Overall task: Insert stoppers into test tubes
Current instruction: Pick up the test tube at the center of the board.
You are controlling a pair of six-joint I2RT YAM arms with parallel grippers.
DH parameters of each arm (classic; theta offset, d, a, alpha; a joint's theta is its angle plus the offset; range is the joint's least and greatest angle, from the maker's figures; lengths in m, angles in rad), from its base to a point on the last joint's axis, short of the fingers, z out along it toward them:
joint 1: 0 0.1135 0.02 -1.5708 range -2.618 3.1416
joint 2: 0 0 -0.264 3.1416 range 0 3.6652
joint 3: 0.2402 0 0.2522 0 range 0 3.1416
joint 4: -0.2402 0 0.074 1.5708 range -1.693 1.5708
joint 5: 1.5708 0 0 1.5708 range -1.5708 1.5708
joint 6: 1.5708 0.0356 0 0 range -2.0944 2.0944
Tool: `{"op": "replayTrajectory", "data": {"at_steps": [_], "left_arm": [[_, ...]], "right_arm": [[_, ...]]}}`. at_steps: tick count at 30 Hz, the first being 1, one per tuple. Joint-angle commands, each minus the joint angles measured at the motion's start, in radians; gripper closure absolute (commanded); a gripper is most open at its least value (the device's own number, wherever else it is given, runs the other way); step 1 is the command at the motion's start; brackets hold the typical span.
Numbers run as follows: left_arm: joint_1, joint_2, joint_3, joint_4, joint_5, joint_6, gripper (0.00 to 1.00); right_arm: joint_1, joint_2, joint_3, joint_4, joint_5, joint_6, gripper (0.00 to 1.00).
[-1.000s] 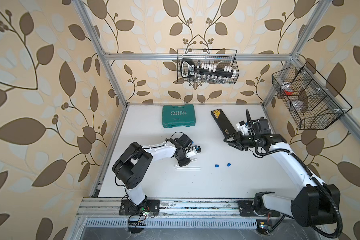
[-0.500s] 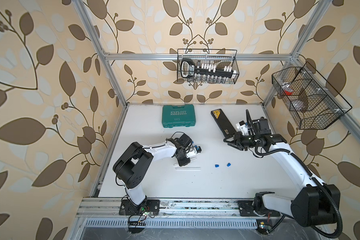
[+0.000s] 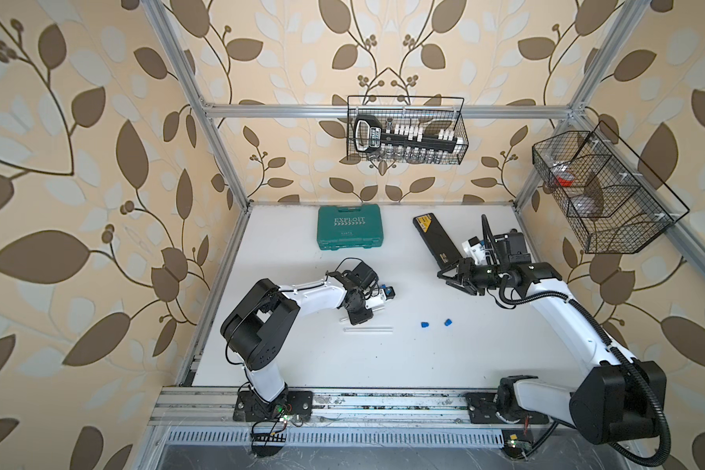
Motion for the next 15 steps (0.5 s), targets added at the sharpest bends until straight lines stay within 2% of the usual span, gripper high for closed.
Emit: {"op": "replayTrajectory", "data": {"at_steps": [1,4,8,15], "left_arm": [[-0.005,-0.125,-0.018,0.050,0.031,0.002,0.92],[-0.004,-0.180,-0.029,0.067,0.116,0.019,0.91],[-0.005,-0.242,-0.053,0.113,0.244,0.040,0.91],[-0.004,-0.307,-0.080,0.176,0.331,0.054,0.91]], "right_arm": [[0.003,0.004,0.029,-0.017,-0.005,-0.009,0.50],[0.024,0.009,0.029,-0.011,-0.002,0.001,0.49],[0.106,0.030,0.031,0.013,0.018,0.028,0.47],[0.265,0.090,0.043,0.076,0.030,0.087,0.44]]}}
